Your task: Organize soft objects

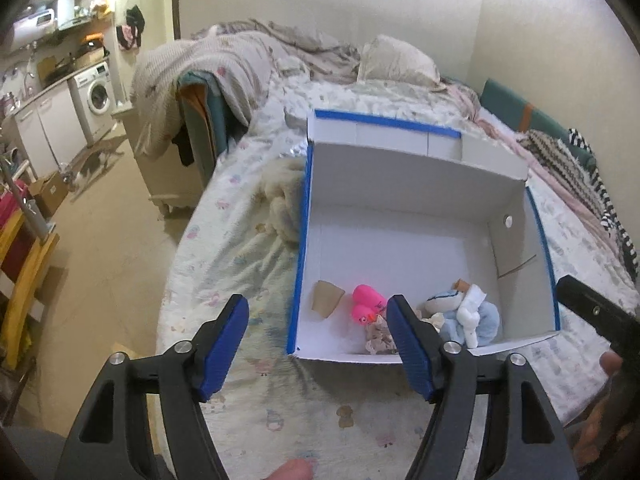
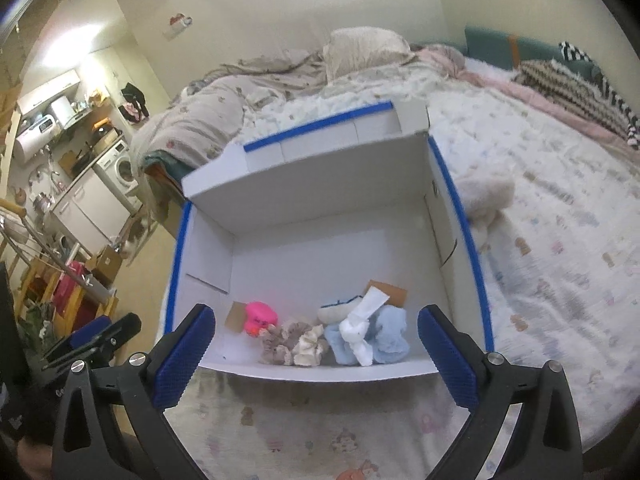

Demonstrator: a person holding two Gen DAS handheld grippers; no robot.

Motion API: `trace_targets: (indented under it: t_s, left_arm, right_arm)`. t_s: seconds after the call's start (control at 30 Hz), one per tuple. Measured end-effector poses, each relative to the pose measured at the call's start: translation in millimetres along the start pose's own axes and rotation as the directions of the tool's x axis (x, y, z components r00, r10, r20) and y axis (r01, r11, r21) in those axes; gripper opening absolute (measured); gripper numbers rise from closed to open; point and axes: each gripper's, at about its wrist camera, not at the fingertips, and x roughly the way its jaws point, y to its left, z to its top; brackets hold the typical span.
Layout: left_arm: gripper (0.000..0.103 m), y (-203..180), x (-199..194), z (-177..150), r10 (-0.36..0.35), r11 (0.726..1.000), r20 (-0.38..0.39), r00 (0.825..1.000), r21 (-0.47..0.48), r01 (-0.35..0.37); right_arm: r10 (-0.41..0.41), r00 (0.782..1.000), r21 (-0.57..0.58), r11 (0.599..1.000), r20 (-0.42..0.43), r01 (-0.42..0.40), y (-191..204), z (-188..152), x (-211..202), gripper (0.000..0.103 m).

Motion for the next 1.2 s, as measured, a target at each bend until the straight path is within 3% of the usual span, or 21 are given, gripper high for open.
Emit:
trace_targets:
  t_s: [0.2, 0.33, 0.67, 0.83, 1.2]
  left_arm:
    - [0.102, 5.4, -31.2, -6.4, -0.002, 1.000, 0.112, 0.994, -0.006, 0.003]
    - [0.103, 6.6, -42.2, -15.2, 0.049, 0.999, 0.197, 0.979, 0.001, -0.051]
    - [0.103, 3.3, -17.6, -22.3, 0.032, 0.999, 0.142, 0.989, 0.034, -0.038]
    - [0.103, 9.3, -15.4, -19.6, 0.004, 1.000, 0.117, 0.993, -0.002, -0.004]
    - [0.103, 5.1, -16.7, -22.0, 0.000, 1.000, 0.115, 0.993, 0.021, -0.002]
  right_arm:
    - [-0.019, 0.996, -0.065, 0.998, 0.092, 0.025, 10.9, -9.0, -24.3, 0.103]
    - [-0.026, 0.991, -0.080, 0.996, 0.130, 0.037, 10.8, -24.8, -24.7, 0.103]
    - [-0.066, 0.991, -0.077, 0.994, 0.115, 0.076, 10.7, -33.7, 0.2, 0.103]
    - [-0.072, 0.992, -0.095, 0.992, 0.103, 0.082, 16.7, -38.2, 4.6, 0.103]
    - [-0.092, 0.991, -0.093, 0.991, 0.092, 0.101, 16.7, -40.6, 6.7, 0.103]
